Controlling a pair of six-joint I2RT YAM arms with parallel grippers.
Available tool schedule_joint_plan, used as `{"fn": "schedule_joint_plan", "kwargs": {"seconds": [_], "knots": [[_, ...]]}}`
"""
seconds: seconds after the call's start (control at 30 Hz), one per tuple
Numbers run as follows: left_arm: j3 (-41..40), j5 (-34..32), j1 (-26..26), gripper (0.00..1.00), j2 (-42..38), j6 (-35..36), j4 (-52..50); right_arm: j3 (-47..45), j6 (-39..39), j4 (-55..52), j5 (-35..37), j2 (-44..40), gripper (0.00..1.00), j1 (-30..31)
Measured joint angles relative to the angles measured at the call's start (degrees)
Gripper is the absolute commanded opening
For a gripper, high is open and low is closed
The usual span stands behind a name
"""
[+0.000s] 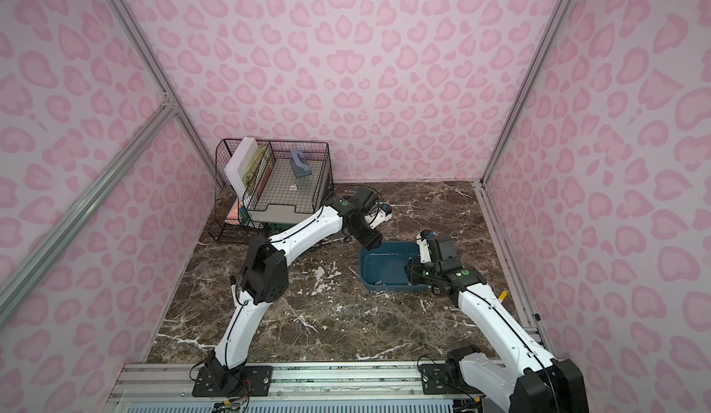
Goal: Take out the socket from the storage box
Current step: Adjust the storage box at the center of the board.
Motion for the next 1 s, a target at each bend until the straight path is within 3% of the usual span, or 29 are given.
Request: {"fn": "schedule_joint_plan", "kwargs": {"seconds": [0.13, 0.4, 0.53, 1.0], "knots": [[1.53, -0.22, 0.13, 0.6, 1.86, 2.78, -0.13, -0.02, 0.0, 0.0, -0.17, -0.09, 0.4, -0.11], [1.95, -0.2, 0.13, 0.39, 3.39, 5.07, -0.81, -0.02, -0.02, 0.02, -0.2, -0.02, 0.4, -0.24], [1.95, -0.55, 0.13, 0.26, 3.41, 3.04, -1.73, 0.04, -0.07, 0.02, -0.55, 0.39, 0.4, -0.26], [-3.1, -2.32, -0.2, 0.06, -2.27, -9.94, -5.09, 1.6, -0.22, -0.2, -1.7, -0.33, 0.4, -0.31]]}}
